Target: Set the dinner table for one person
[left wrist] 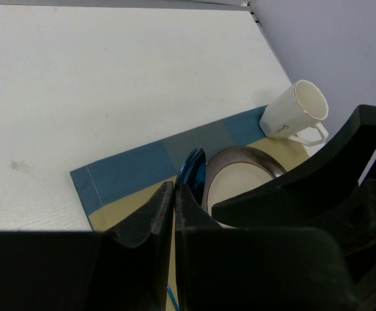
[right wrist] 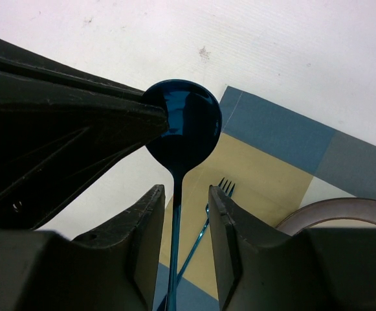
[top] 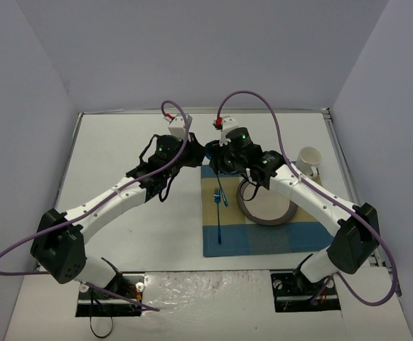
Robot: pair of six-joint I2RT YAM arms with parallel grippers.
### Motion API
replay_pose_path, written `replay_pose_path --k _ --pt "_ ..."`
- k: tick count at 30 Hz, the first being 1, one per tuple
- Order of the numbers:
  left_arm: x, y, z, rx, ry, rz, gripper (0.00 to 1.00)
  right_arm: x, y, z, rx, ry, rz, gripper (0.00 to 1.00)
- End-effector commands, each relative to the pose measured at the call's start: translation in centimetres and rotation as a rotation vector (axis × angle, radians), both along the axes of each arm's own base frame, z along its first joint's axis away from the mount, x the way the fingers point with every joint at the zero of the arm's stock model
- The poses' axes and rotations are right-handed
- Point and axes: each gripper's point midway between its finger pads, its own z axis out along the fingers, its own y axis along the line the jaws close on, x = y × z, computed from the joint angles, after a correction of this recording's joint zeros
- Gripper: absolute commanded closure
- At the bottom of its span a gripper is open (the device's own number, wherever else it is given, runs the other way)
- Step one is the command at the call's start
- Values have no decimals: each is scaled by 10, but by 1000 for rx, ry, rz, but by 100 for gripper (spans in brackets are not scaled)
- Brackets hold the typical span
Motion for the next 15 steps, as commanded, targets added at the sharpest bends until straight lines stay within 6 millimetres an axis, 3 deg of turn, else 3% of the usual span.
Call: replay_pose_path --k 1,9,15 --pt "0 -7 50 -89 -123 -13 100 13 12 32 52 -93 -6 73" --pt "-2 -8 53 -89 -129 -28 100 14 12 31 51 -95 -8 83" --pt "-2 -11 50 -89 -123 -34 100 15 11 35 53 -105 -13 99"
